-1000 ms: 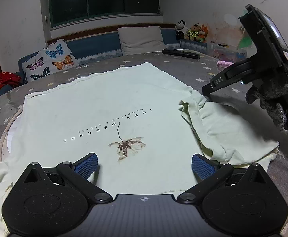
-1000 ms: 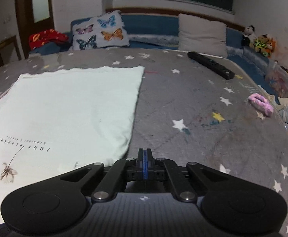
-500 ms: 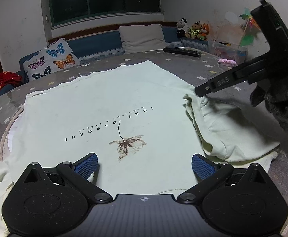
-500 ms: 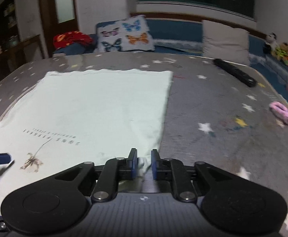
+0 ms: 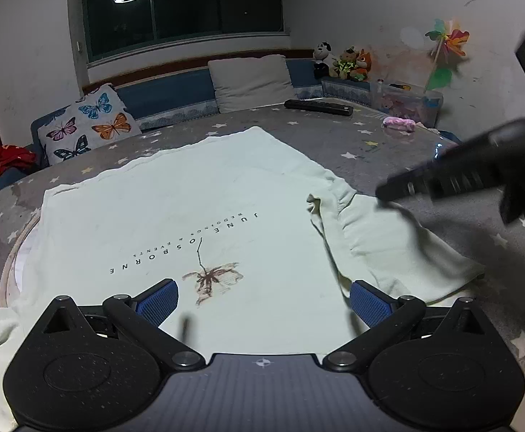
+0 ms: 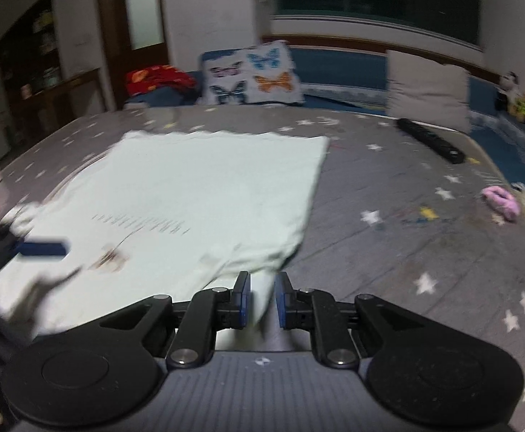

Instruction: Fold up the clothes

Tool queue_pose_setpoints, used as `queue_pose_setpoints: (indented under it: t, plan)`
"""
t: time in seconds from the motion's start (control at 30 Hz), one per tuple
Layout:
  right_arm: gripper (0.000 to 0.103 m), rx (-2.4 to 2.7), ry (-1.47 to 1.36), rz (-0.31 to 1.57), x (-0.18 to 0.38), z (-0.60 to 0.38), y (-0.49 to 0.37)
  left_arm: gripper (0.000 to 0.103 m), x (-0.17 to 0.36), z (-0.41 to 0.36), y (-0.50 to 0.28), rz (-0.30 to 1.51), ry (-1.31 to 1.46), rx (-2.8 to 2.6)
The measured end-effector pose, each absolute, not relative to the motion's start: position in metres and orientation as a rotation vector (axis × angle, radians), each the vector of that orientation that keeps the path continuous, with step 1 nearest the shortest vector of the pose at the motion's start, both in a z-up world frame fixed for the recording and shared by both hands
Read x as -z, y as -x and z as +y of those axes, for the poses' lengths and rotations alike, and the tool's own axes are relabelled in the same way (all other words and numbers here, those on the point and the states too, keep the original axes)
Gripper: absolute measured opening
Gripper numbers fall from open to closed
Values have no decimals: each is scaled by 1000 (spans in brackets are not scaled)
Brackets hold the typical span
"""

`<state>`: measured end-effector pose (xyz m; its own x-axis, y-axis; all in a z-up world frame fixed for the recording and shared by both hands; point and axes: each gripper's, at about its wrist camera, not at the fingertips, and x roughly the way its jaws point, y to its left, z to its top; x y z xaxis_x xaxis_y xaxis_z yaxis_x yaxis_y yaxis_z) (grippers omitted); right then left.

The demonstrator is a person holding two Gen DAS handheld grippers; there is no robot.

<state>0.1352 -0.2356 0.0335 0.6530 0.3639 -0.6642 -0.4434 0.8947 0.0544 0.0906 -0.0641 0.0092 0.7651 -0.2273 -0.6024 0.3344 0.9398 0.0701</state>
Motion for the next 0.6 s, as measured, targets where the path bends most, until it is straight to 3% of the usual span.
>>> queue_pose_setpoints:
  t: [0.6]
  plan:
    - [17, -459, 110, 741, -18, -250, -73, 103, -19, -43, -78, 614, -187, 240]
